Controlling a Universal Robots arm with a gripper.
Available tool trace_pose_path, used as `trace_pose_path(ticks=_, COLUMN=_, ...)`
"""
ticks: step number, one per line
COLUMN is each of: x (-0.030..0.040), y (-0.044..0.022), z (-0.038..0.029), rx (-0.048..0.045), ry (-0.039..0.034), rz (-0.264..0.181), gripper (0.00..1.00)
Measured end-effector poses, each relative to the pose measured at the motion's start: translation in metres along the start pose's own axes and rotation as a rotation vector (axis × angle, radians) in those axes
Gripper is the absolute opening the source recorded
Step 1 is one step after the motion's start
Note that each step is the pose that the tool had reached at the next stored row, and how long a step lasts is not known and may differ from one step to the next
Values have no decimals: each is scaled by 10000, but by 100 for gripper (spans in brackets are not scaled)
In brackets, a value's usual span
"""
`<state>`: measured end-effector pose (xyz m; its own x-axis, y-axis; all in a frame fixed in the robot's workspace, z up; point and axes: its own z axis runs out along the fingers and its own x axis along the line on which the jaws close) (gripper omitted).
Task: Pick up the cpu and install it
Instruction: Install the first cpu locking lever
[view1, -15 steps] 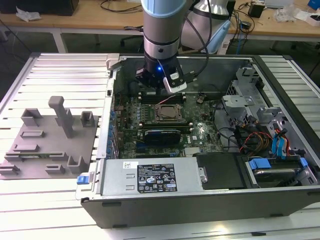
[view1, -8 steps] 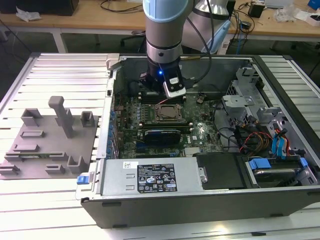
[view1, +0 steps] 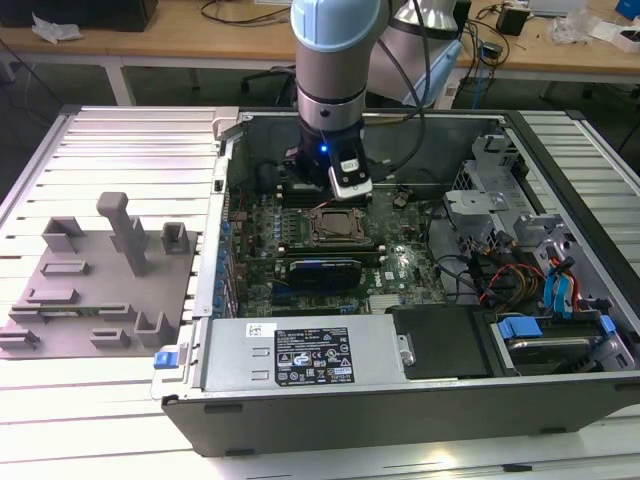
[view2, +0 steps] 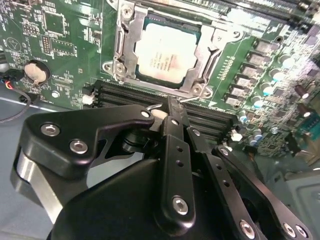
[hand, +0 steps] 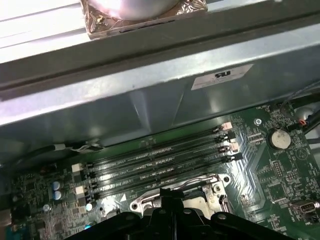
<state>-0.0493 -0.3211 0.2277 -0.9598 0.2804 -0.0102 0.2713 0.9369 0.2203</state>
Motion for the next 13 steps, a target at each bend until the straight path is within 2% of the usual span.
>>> trace_pose_path(ticks=4, x=-3, y=45, z=23, rx=1, ry=-18, rz=78, gripper=11)
trace_pose_path(ticks=8, x=-54, y=72, z=49, rx=3, ry=-29, rz=145, gripper=11)
trace_pose_path(ticks=13, x=-44, y=147, z=79, rx=11, ry=-50, rz=226, gripper=11)
